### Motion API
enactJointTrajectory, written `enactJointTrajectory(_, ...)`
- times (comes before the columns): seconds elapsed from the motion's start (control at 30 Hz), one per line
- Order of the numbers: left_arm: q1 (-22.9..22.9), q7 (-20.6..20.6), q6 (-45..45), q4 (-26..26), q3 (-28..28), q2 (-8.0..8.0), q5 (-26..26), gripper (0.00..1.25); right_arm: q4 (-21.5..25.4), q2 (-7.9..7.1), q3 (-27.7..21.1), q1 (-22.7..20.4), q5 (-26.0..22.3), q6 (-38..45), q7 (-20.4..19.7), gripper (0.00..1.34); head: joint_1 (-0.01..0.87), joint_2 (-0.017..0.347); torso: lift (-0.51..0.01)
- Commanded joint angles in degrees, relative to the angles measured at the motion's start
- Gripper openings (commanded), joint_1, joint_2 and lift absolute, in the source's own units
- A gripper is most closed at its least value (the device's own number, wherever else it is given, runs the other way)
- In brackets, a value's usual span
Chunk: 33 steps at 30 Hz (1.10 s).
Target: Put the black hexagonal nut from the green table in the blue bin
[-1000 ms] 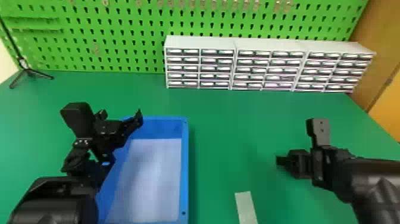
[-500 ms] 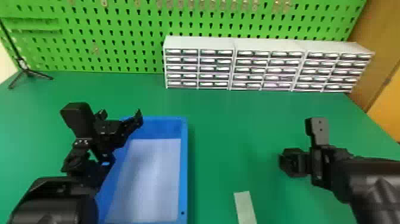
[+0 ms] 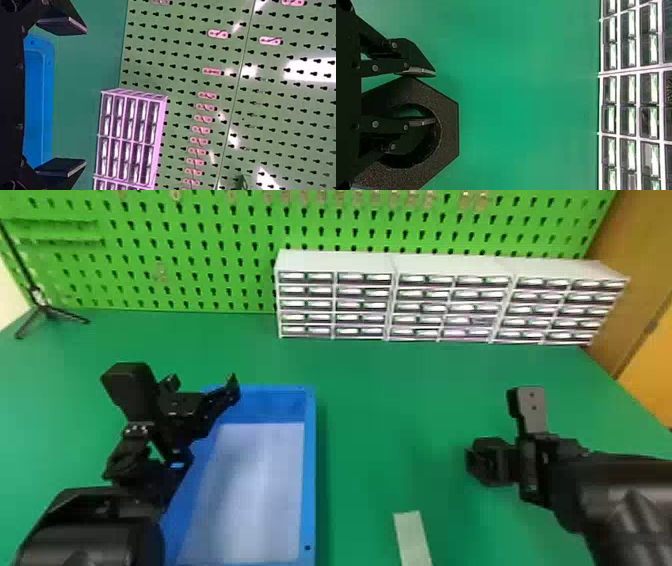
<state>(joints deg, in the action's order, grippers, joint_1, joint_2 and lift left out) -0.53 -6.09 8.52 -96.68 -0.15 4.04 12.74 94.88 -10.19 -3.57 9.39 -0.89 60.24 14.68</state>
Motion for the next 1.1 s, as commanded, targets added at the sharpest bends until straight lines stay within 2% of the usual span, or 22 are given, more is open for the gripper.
enactJointTrajectory(0.0, 0.00, 0.02, 0.00, 0.00, 0.06, 0.00, 0.00, 1.13, 1.18, -0.10, -0.56, 0.28, 0.89, -1.27, -0.01, 0.33, 0.692, 0.008, -0.097)
enactJointTrajectory(0.13, 0.00, 0.02, 0.00, 0.00, 0.06, 0.00, 0.00, 1.13, 3.29, -0.01, -1.00, 0.45, 3.26, -2.23, -0.01, 0.33, 0.692, 0.008, -0.097)
enactJointTrajectory(0.33, 0.09, 0.02, 0.00, 0.00, 0.06, 0.00, 0.00, 1.13, 6.98, 0.96, -1.88, 0.81, 7.92, -5.05, -0.01, 0.33, 0.692, 0.008, -0.097)
enactJointTrajectory(0.5, 0.09, -0.06, 0.00, 0.00, 0.06, 0.00, 0.00, 1.13, 8.56, 0.69, -1.44, 1.16, 8.19, -9.00, -0.01, 0.33, 0.692, 0.008, -0.097)
enactJointTrajectory(0.87, 0.09, 0.02, 0.00, 0.00, 0.06, 0.00, -0.09, 1.13, 8.83, 0.26, 1.54, 1.95, 1.33, -24.03, -0.09, 0.33, 0.692, 0.008, -0.097)
enactJointTrajectory(1.07, 0.09, 0.02, 0.00, 0.00, 0.06, 0.00, -0.61, 1.13, 8.30, -1.15, 5.94, 2.74, -2.54, -31.33, -0.09, 0.33, 0.692, 0.008, -0.097)
